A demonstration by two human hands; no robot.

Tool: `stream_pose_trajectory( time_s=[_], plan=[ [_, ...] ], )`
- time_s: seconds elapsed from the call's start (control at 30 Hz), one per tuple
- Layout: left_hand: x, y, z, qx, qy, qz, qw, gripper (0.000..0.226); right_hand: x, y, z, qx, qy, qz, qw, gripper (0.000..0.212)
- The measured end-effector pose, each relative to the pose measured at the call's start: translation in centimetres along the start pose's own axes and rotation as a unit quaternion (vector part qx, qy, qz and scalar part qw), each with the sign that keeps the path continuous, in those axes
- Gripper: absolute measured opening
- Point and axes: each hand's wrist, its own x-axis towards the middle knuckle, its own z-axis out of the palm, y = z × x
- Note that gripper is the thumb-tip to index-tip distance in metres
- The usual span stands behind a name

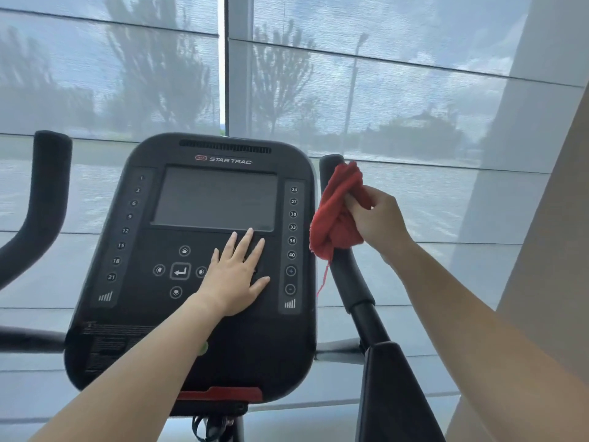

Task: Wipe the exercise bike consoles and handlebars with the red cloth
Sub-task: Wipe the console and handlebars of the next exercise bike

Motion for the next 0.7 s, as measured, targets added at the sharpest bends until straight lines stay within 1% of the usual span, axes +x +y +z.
stream_pose_trajectory(
  time_s=[0.07,0.17,0.23,0.27,0.4,0.47,0.57,0.67,0.7],
  plan=[
    [0.1,0.0,0.1,-0.004,0.000,-0.002,1.000,0.071,-1.3,1.6,-0.4,-0.014,-0.026,0.015,0.999,0.015],
    [0.1,0.0,0.1,0.001,0.004,-0.004,1.000,0.071,-2.9,3.3,-1.5,-0.023,-0.102,0.059,0.993,0.028],
    [0.0,0.0,0.1,-0.001,0.005,-0.003,1.000,0.071,-3.1,3.3,-2.2,-0.037,-0.138,0.080,0.987,0.031],
    [-0.1,0.0,0.1,-0.002,0.005,-0.003,1.000,0.071,-2.8,3.1,-2.4,-0.039,-0.137,0.080,0.987,0.029],
    [-0.2,0.0,0.0,0.001,0.002,0.001,1.000,0.070,-2.0,1.7,-2.0,-0.037,-0.088,0.050,0.994,0.013],
    [-0.3,-0.1,-0.1,0.001,0.001,0.003,1.000,0.070,-2.6,1.7,-1.8,-0.056,-0.097,0.043,0.993,0.010],
    [-0.3,0.1,-0.1,0.006,-0.004,0.000,1.000,0.070,-4.3,2.4,-2.4,-0.070,-0.114,0.043,0.990,0.013],
    [-0.2,0.2,-0.1,0.003,-0.006,-0.005,1.000,0.071,-5.7,2.8,-3.3,-0.087,-0.137,0.045,0.986,0.011],
    [-0.3,0.2,-0.1,0.003,-0.006,-0.006,1.000,0.071,-5.9,2.7,-3.5,-0.091,-0.145,0.047,0.984,0.017]
  ],
)
